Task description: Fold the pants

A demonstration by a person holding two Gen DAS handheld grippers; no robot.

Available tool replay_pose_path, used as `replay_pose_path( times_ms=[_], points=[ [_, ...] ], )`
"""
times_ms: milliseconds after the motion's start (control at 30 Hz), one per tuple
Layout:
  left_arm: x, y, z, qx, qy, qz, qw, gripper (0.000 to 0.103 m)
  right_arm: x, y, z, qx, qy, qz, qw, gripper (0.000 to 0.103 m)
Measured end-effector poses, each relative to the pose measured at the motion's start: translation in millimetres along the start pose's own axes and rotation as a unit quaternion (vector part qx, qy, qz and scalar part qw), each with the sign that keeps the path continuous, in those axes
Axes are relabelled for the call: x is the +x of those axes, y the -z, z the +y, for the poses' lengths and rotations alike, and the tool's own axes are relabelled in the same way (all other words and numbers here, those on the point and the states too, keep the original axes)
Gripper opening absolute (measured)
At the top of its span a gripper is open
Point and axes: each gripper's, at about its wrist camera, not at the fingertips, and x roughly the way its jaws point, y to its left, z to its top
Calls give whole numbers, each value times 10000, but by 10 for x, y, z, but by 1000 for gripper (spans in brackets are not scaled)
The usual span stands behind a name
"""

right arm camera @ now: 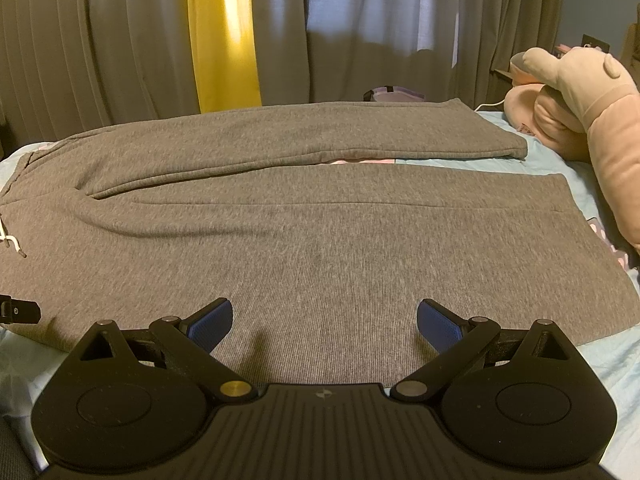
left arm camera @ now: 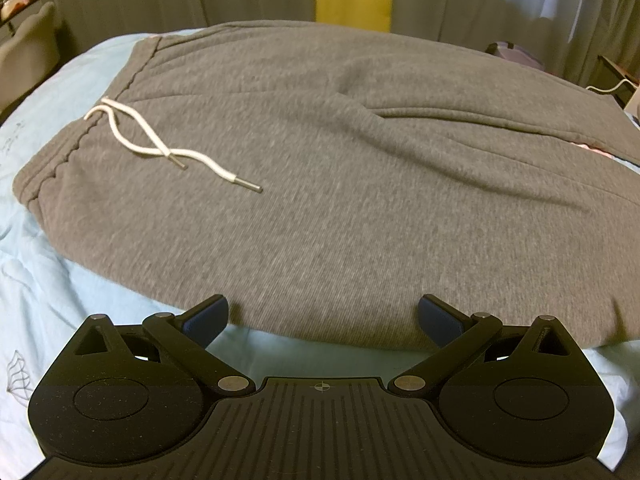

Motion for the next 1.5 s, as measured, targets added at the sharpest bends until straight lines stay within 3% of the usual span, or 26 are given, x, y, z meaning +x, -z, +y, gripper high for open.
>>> replay_pose_path(
  times_ms=[800, 1500],
  points=[
    [21, -30, 21, -69, 61, 90, 9999, 103, -15, 9, -69, 326, -277, -170, 9989, 99],
    [62, -46, 67, -294, 222, 109, 9993, 103, 137, -21, 5, 212, -267, 166, 9993, 99]
  ],
)
